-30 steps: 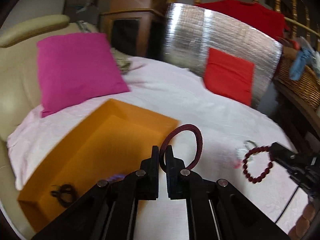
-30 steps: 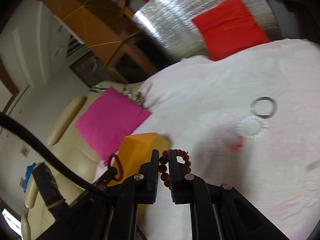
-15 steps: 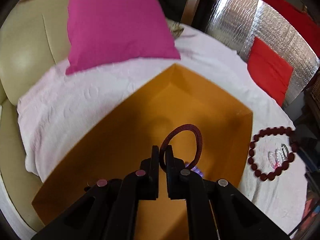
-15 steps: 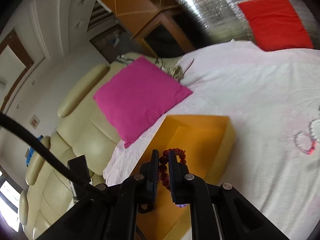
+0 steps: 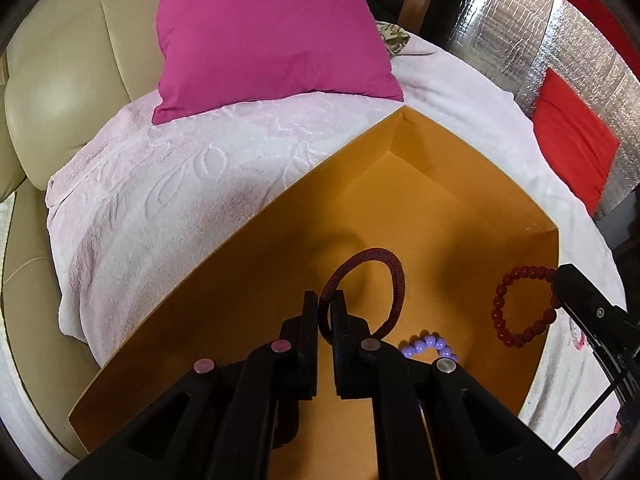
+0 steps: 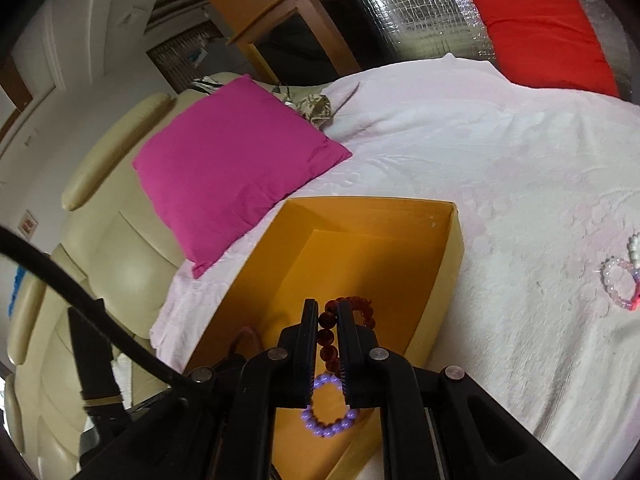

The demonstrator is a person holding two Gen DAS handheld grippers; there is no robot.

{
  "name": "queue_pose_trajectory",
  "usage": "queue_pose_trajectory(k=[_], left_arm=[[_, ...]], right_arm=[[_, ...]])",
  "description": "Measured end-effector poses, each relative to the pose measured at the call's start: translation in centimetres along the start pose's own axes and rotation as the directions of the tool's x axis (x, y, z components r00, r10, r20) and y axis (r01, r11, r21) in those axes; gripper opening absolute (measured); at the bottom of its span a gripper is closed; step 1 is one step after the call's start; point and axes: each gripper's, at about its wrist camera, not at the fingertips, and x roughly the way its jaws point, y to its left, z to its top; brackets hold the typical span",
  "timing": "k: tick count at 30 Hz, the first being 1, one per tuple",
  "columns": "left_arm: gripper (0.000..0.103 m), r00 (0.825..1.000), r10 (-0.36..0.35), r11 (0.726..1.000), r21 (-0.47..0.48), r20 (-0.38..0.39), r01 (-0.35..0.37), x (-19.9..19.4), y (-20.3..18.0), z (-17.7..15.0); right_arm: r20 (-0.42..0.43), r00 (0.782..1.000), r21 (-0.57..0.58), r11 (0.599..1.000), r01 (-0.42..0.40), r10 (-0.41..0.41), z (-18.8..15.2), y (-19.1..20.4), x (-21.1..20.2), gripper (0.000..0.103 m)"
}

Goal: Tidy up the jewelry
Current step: 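Carry both items into the orange box and open both tools, then withdraw both open tools from the box toward the remaining bracelets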

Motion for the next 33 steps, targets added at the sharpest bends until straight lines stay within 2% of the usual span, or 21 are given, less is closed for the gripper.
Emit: queue_pose_trajectory(k=[4, 7, 9, 11, 15, 17, 19, 21, 25, 26, 33], left_arm=[[0.006, 1.000, 0.013, 1.000, -0.007, -0.014, -0.013, 0.5, -0.1, 0.0], [0.007, 0.999, 0.024, 1.000, -0.005, -0.021, -0.024, 0.7, -0.3, -0.1], [0.014, 0.999, 0.031, 1.000, -0.002, -0.021, -0.031, 0.8, -0.3, -0.1], [0.026, 0.999, 0.045, 0.999, 0.002, -0.007, -0.045, 0.6, -0.5, 0.0], [0.037, 0.997, 0.074, 0.997, 0.013, 0.024, -0.074, 0.1, -0.7, -0.1], [0.051, 0.996, 0.079, 0.997, 0.008, 0.029, -0.079, 0.0, -0.8, -0.1], [0.055, 0.997, 0.074, 0.997, -0.004, 0.038, -0.074, -0.2, -1.0, -0.1], [0.055, 0.995, 0.083, 0.997, -0.001, 0.057, -0.083, -0.7, -1.5, -0.1], [0.062, 0.987, 0.099, 0.995, 0.018, 0.123, -0.102, -1.8, -3.1, -0.3], [0.063, 0.984, 0.105, 0.994, 0.027, 0.144, -0.110, -2.2, -3.6, -0.4], [0.068, 0.958, 0.124, 0.981, 0.110, 0.258, -0.157, -4.1, -7.6, -1.6]], right_arm=[[-0.008, 0.999, -0.015, 0.999, 0.032, -0.032, 0.2, 0.3, 1.1, 0.012], [-0.007, 1.000, -0.009, 1.000, 0.020, -0.020, 0.4, 0.4, 1.5, 0.013], [-0.004, 1.000, -0.007, 1.000, 0.024, -0.024, 0.6, 0.4, 1.5, 0.016], [0.006, 1.000, -0.008, 1.000, 0.013, -0.012, 0.7, 0.3, 1.1, 0.017], [0.036, 0.999, -0.013, 1.000, 0.025, -0.025, 0.8, -0.3, -0.3, 0.017], [0.042, 0.999, -0.004, 0.999, 0.032, -0.032, 0.8, -0.9, -1.1, 0.017], [0.047, 0.998, 0.005, 0.999, 0.042, -0.042, 0.8, -1.8, -2.2, 0.017], [0.060, 0.996, 0.011, 0.998, 0.065, -0.065, 0.8, -2.9, -3.8, 0.022], [0.112, 0.988, 0.043, 0.993, 0.106, -0.110, 0.5, -5.7, -8.1, 0.049], [0.130, 0.983, 0.051, 0.991, 0.120, -0.126, 0.3, -6.4, -9.2, 0.053], [0.159, 0.963, 0.151, 0.969, 0.194, -0.218, -1.9, -12.4, -15.0, 0.053]])
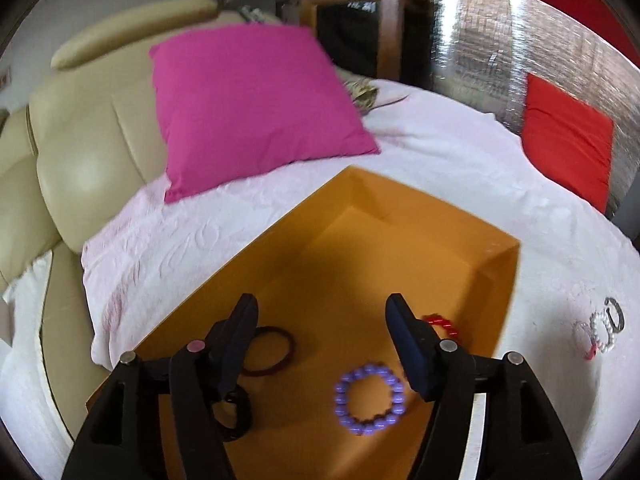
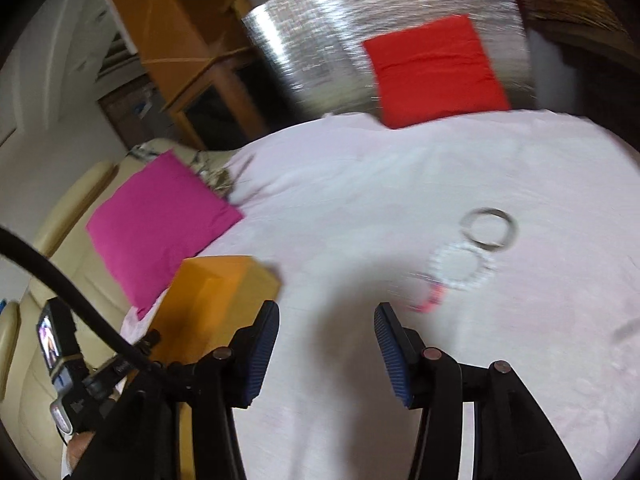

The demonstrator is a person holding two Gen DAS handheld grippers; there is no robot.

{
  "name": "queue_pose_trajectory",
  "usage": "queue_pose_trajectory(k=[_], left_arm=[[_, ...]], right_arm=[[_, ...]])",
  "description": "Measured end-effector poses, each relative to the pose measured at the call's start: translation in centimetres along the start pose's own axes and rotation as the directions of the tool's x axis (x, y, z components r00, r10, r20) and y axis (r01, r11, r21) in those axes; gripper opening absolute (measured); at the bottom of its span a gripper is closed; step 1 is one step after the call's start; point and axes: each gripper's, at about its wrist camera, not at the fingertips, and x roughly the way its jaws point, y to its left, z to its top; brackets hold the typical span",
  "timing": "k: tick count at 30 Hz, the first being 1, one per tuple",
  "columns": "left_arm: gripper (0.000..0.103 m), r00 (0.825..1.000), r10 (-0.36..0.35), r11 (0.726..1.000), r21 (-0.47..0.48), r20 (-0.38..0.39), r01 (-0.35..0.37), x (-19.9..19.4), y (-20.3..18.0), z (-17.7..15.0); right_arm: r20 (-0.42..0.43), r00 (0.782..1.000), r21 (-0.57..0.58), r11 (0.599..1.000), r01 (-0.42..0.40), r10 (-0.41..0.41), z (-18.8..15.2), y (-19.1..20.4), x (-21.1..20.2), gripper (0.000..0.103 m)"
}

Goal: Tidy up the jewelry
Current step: 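Withdraw both open tools from the box toward the remaining bracelets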

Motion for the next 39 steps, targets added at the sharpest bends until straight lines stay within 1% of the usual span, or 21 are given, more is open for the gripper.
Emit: queue_pose_trajectory(k=[3, 7, 11, 15, 20, 22, 29, 33, 39], left_arm=[[0.069, 0.999, 0.004, 0.999, 0.052, 0.035, -0.005, -0.9, -2.2, -0.3], [0.070, 0.996, 0.004, 0.995, 0.102, 0.089, -0.014, -2.0, -4.6, -0.8], [0.074, 0.988, 0.004, 0.988, 0.153, 0.155, -0.028, -3.3, -7.3, -1.4], [0.075, 0.982, -0.022, 0.975, 0.221, 0.186, -0.020, -4.0, -10.3, -2.5], [0.075, 0.983, -0.062, 0.950, 0.311, 0.176, 0.004, -4.2, -13.5, -3.9], [0.075, 0.985, -0.073, 0.941, 0.338, 0.159, 0.015, -4.0, -14.5, -4.5], [0.075, 0.991, -0.076, 0.915, 0.403, 0.106, 0.027, -2.8, -16.8, -6.0], [0.075, 0.994, -0.073, 0.911, 0.412, 0.078, 0.035, -2.4, -17.3, -6.6], [0.075, 0.995, -0.097, 0.909, 0.410, 0.023, 0.079, -1.8, -17.6, -6.9]], right_arm=[[0.005, 0.999, 0.059, 0.998, 0.038, -0.039, -0.5, -3.0, -0.8, 0.053], [-0.023, 0.998, 0.131, 0.989, 0.063, -0.060, -0.8, -5.8, -0.5, 0.053], [-0.027, 0.996, 0.136, 0.987, 0.086, -0.083, -0.6, -7.4, -0.6, 0.053], [-0.055, 0.995, 0.171, 0.981, 0.095, -0.087, -0.9, -9.1, -0.4, 0.053], [-0.060, 0.995, 0.212, 0.973, 0.089, -0.078, -0.7, -10.6, -0.6, 0.053], [-0.064, 0.995, 0.224, 0.971, 0.088, -0.075, -0.7, -11.0, -0.5, 0.053], [-0.095, 0.992, 0.241, 0.966, 0.098, -0.077, -0.9, -11.6, 0.4, 0.053], [-0.110, 0.991, 0.247, 0.964, 0.099, -0.074, -1.1, -11.8, 0.7, 0.053], [-0.118, 0.990, 0.253, 0.962, 0.106, -0.078, -1.1, -12.3, 0.8, 0.053]])
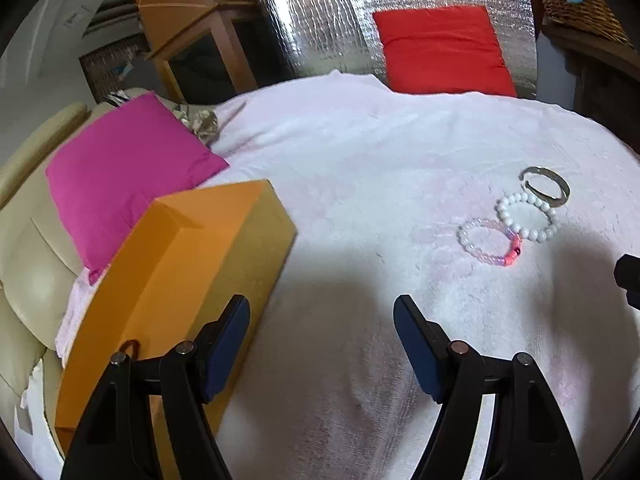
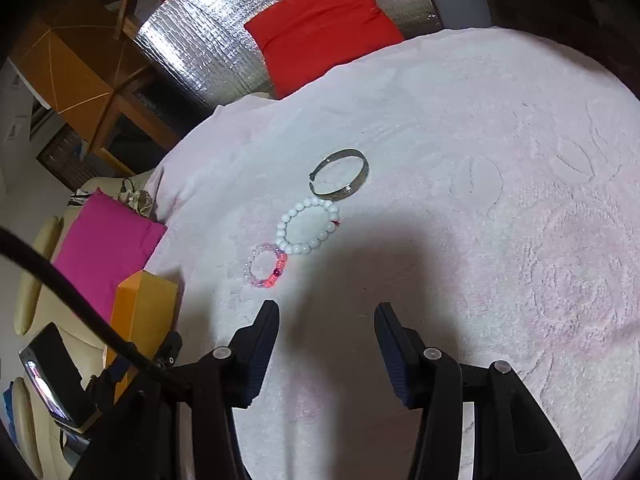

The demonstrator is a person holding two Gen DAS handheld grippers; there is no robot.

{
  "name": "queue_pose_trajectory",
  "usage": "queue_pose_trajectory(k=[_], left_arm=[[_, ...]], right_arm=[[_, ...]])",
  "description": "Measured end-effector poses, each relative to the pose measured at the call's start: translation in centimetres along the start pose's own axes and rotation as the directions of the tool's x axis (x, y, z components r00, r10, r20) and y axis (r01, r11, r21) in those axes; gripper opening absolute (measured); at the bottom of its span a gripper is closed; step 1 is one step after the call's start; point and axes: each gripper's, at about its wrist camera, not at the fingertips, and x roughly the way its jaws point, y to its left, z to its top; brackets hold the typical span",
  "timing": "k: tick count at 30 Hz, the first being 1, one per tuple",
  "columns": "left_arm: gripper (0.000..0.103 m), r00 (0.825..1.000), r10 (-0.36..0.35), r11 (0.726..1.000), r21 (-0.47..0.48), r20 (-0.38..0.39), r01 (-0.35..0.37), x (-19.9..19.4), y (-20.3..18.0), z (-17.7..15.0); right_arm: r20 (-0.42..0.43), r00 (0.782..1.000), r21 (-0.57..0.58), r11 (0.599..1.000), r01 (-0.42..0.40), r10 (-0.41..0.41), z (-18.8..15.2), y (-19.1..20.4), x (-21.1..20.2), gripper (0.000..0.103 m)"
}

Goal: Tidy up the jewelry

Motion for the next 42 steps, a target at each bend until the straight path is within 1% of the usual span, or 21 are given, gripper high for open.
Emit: queue_pose_trajectory(k=[3, 6, 14, 20, 23, 26, 29, 31, 33, 36, 38, 41, 42], left_arm=[[0.075, 0.999, -0.016, 1.000, -0.005, -0.030, 0.016, 0.7, 0.0, -0.2], [0.075, 0.999, -0.019, 1.000, -0.017, -0.045, 0.018, 1.1, 0.3, -0.2], [0.075, 0.996, -0.037, 0.998, -0.055, -0.084, 0.032, 2.4, 1.7, 0.0], [0.075, 0.995, -0.043, 0.996, -0.077, -0.089, 0.036, 2.8, 2.5, 0.1], [0.075, 0.995, -0.039, 0.997, -0.070, -0.094, 0.032, 3.0, 2.7, 0.0], [0.075, 0.993, -0.058, 0.996, -0.076, -0.108, 0.050, 3.2, 2.9, -0.1], [0.075, 0.990, -0.093, 0.992, -0.095, -0.108, 0.083, 2.8, 3.5, -0.2], [0.075, 0.986, -0.133, 0.986, -0.110, -0.099, 0.122, 2.5, 4.2, -0.2], [0.075, 0.978, -0.191, 0.975, -0.132, -0.081, 0.179, 2.0, 4.9, -0.2], [0.075, 0.964, -0.254, 0.958, -0.159, -0.077, 0.239, 2.0, 5.8, -0.5], [0.075, 0.950, -0.302, 0.942, -0.179, -0.081, 0.284, 2.2, 6.4, -0.8], [0.075, 0.935, -0.350, 0.927, -0.166, -0.060, 0.336, 1.9, 6.8, -0.9], [0.075, 0.933, -0.355, 0.926, -0.160, -0.056, 0.342, 1.9, 6.8, -0.9]], right_arm=[[0.003, 1.000, 0.014, 1.000, 0.006, -0.006, 0.3, -0.5, 0.1, 0.053], [0.007, 1.000, 0.030, 1.000, 0.003, -0.003, 0.6, -0.9, 0.3, 0.053], [-0.007, 0.999, 0.062, 0.997, -0.035, 0.035, 1.1, -1.3, 1.4, 0.053], [-0.012, 0.998, 0.090, 0.994, -0.065, 0.067, 1.7, -1.2, 2.4, 0.053], [-0.010, 0.998, 0.084, 0.995, -0.055, 0.056, 1.9, -0.9, 2.9, 0.053], [-0.004, 0.999, 0.096, 0.994, -0.045, 0.045, 2.3, -1.0, 3.1, 0.053], [0.016, 1.000, 0.091, 0.996, -0.015, 0.014, 2.8, -1.1, 3.3, 0.053], [0.025, 1.000, 0.087, 0.996, -0.005, 0.003, 3.2, -1.2, 3.3, 0.053], [0.038, 0.999, 0.085, 0.996, 0.005, -0.009, 3.8, -1.5, 3.3, 0.053], [0.064, 0.998, 0.098, 0.995, 0.013, -0.020, 4.6, -2.1, 3.0, 0.053], [0.080, 0.997, 0.112, 0.994, 0.016, -0.025, 5.2, -2.9, 2.7, 0.053], [0.107, 0.993, 0.113, 0.993, 0.040, -0.052, 6.3, -3.8, 2.5, 0.053], [0.118, 0.991, 0.114, 0.992, 0.051, -0.065, 6.6, -4.2, 2.5, 0.053]])
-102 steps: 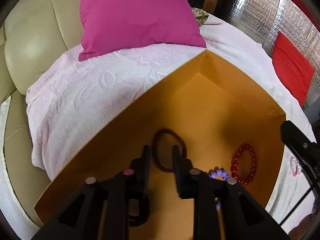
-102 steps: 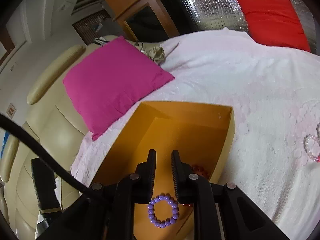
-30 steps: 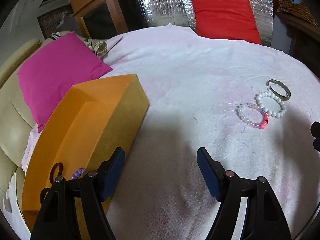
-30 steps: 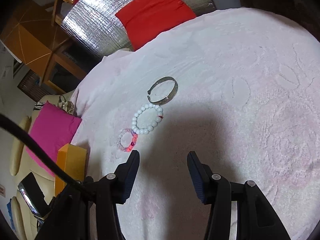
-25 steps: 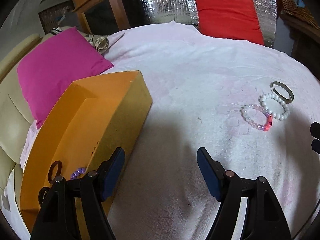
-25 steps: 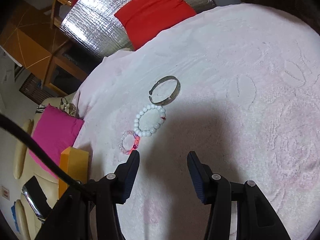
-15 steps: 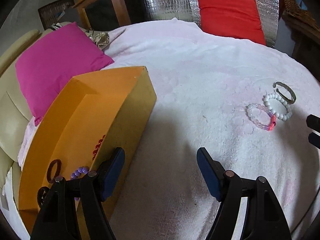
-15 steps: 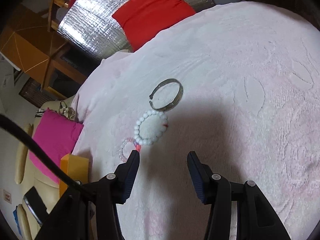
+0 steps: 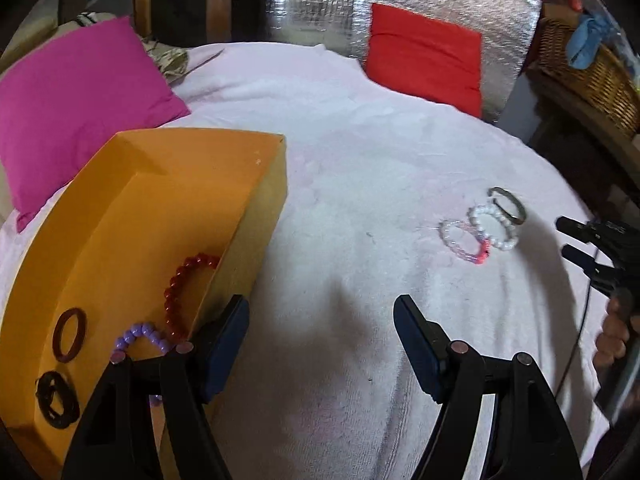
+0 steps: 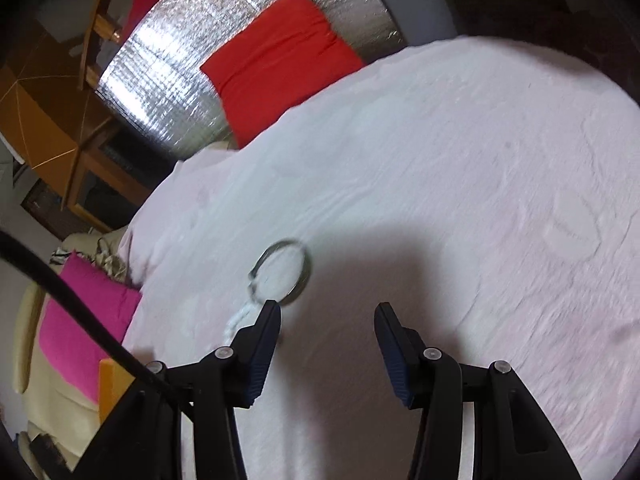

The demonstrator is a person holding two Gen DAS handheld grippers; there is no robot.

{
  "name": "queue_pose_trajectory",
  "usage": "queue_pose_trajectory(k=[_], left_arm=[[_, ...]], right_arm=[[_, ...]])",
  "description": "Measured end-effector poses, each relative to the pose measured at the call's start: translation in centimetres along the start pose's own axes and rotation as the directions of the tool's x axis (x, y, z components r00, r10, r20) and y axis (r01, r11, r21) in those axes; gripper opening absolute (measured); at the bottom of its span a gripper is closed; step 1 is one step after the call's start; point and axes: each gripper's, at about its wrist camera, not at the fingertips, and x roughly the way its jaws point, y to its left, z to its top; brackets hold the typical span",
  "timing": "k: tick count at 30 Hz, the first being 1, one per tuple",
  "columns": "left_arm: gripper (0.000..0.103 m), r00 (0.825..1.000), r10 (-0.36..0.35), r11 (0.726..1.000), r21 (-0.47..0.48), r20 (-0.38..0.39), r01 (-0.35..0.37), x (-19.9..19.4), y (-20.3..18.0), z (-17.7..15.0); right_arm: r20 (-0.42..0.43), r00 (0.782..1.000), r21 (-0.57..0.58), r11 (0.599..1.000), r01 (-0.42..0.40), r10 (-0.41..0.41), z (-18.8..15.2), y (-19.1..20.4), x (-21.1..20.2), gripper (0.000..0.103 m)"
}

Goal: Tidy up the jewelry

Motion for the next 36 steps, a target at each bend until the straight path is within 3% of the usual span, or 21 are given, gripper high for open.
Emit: queue_pose_trajectory(k=[6, 9, 11, 13, 14, 16, 19, 22, 27, 33, 36], left_arm=[[0.075, 0.999, -0.033, 0.999, 0.018, -0.003, 0.033, 0.3, -0.6, 0.5], [0.075, 0.992, -0.125, 0.992, 0.031, 0.030, 0.124, -0.7, -0.1, 1.8], [0.075, 0.978, -0.195, 0.981, 0.017, 0.078, 0.194, -2.3, 0.7, 2.7], [0.075, 0.944, -0.272, 0.958, -0.035, 0.187, 0.283, -5.1, 2.5, 3.7], [0.075, 0.930, -0.279, 0.953, -0.051, 0.239, 0.299, -6.3, 3.3, 3.9], [0.075, 0.921, -0.233, 0.961, -0.074, 0.312, 0.268, -7.8, 4.4, 4.0], [0.075, 0.934, -0.141, 0.977, -0.109, 0.327, 0.185, -7.9, 5.0, 3.6], [0.075, 0.955, -0.128, 0.982, -0.100, 0.267, 0.160, -6.4, 3.7, 3.3], [0.075, 0.967, -0.083, 0.997, 0.020, 0.240, 0.081, -5.1, -1.0, 2.8], [0.075, 0.986, -0.063, 0.994, 0.101, 0.155, 0.047, -1.8, -5.6, 2.3], [0.075, 0.992, -0.061, 0.996, 0.076, 0.114, 0.052, -0.4, -6.5, 2.4]], right_arm=[[-0.015, 1.000, 0.024, 1.000, -0.001, 0.002, 0.8, -0.8, 0.9, 0.053], [-0.018, 1.000, 0.002, 1.000, -0.002, 0.002, 0.8, -0.6, 0.7, 0.053], [-0.018, 1.000, -0.011, 1.000, 0.000, 0.000, 0.8, -0.7, 0.5, 0.053], [-0.012, 1.000, -0.014, 1.000, -0.007, 0.007, 0.8, -0.7, -0.1, 0.053], [-0.009, 1.000, -0.014, 1.000, -0.012, 0.012, 0.8, -0.7, -0.4, 0.053], [0.010, 1.000, -0.019, 1.000, -0.021, 0.021, 1.1, -1.0, -1.5, 0.053], [0.048, 0.999, -0.022, 1.000, -0.021, 0.022, 1.7, -1.9, -3.3, 0.053], [0.099, 0.995, 0.001, 1.000, 0.003, -0.003, 2.5, -4.0, -5.4, 0.053], [0.120, 0.992, 0.092, 0.995, 0.030, -0.041, 3.1, -7.8, -6.9, 0.053], [0.154, 0.986, 0.162, 0.986, 0.036, -0.061, 4.1, -11.3, -8.8, 0.053], [0.147, 0.986, 0.167, 0.985, 0.053, -0.078, 4.1, -12.0, -9.0, 0.053]])
